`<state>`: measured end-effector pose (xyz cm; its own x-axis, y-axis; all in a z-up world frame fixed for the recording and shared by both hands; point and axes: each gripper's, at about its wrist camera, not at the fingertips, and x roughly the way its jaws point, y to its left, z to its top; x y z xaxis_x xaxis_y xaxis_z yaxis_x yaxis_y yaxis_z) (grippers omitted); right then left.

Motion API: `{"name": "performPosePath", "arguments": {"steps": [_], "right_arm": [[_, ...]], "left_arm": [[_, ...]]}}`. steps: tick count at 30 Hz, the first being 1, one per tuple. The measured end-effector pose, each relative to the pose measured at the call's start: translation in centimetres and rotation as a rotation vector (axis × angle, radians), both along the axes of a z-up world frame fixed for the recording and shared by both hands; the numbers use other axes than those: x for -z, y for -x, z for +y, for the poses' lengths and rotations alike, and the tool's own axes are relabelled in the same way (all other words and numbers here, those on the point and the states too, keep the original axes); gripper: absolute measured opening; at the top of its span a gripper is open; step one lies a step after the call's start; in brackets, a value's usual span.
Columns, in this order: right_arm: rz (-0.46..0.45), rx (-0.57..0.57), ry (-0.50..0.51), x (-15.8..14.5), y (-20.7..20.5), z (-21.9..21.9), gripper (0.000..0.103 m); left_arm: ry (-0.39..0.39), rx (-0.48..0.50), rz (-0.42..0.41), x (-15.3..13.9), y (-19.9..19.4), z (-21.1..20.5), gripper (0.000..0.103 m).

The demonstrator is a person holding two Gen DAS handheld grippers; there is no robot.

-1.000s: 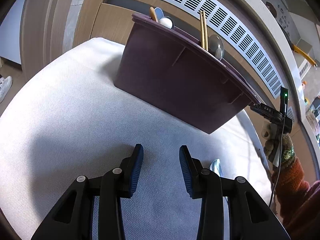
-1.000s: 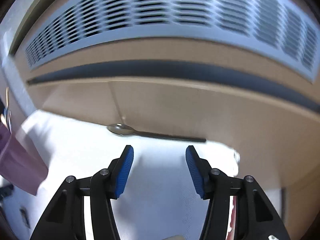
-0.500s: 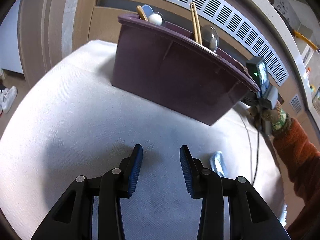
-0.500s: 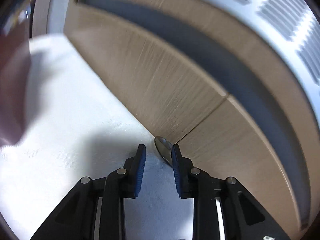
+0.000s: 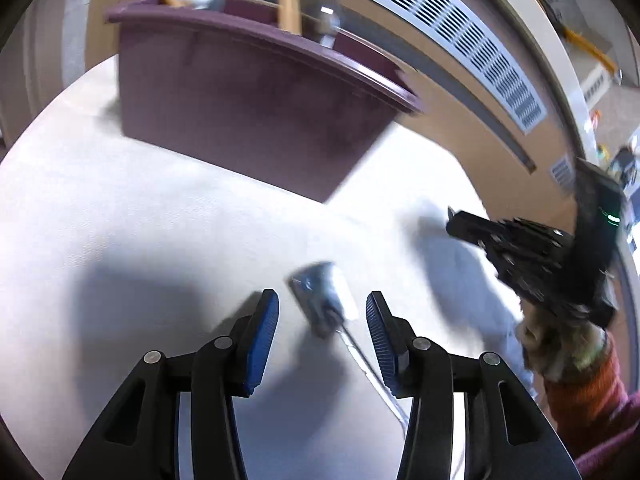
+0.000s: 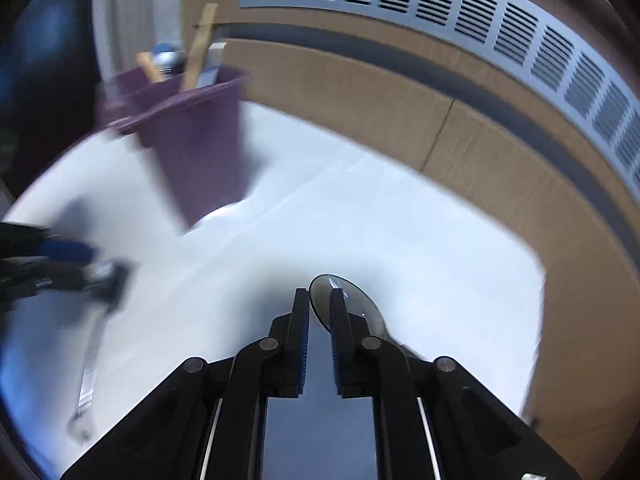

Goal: Organize utensils
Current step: 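Grasp the grey black-handled spoon with the right tool while the left tool grasps the shovel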

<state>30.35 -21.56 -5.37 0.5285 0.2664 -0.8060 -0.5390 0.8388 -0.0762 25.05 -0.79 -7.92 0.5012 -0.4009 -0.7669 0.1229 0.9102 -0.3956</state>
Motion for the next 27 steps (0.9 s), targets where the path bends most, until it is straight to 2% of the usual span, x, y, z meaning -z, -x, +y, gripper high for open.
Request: {"name": "performPosePath", "arguments": {"steps": [2,4,7,8,9,13,16,18,19,21,23,25,27], "right_arm": [[0.022,-0.005,-0.056,-0.2,1.6,0.4,0.019],[0.006,0.001,-0.086,-0.9,3.0,-0.6,0.028],[-0.024,0.007,-0.088,-1.7,4.4,-2.2,0.031],[-0.029,0.019,-0.088,-2.2,4.0,-5.5,0.032],[-0.025,0.032,-0.092,-2.4,3.7,-6.2,0.034],[0.032,0.119,-0.120,-1.3,0.1,-9.7,0.035],[0.086,0.170,-0.123,0.8,-2.4,-10.6,0.035],[0.133,0.194,-0.141,1.8,-2.4,-11.0,0.035],[0.153,0.196,-0.166,2.1,-1.8,-11.2,0.038],[0.168,0.197,-0.214,2.1,0.4,-11.2,0.043],[0.192,0.172,-0.247,2.0,3.1,-10.6,0.048],[0.208,0.149,-0.254,1.9,5.4,-9.8,0.049],[0.225,0.124,-0.249,1.7,8.0,-8.7,0.049]], "left_arm": [[-0.076,0.003,-0.028,-0.4,0.5,-1.8,0.047],[-0.208,-0.008,-0.071,-0.6,1.2,-3.9,0.047],[-0.334,0.027,-0.105,-0.2,2.6,-6.2,0.047],[-0.364,0.038,-0.105,0.1,2.8,-6.7,0.047],[-0.391,0.042,-0.098,0.4,3.2,-6.9,0.047],[-0.438,0.024,-0.102,0.6,4.4,-5.8,0.048],[-0.469,-0.023,-0.084,0.7,4.6,-3.1,0.050],[-0.460,-0.049,-0.065,0.7,4.5,-1.3,0.051],[-0.430,-0.048,-0.052,0.6,4.3,-0.7,0.051],[-0.296,0.034,-0.027,0.3,4.1,0.6,0.051],[-0.239,0.134,-0.024,-0.1,3.3,-0.2,0.051],[-0.279,0.247,-0.064,-0.7,2.8,-1.6,0.051],[-0.380,0.377,-0.111,-1.1,2.1,-3.3,0.051]]}}
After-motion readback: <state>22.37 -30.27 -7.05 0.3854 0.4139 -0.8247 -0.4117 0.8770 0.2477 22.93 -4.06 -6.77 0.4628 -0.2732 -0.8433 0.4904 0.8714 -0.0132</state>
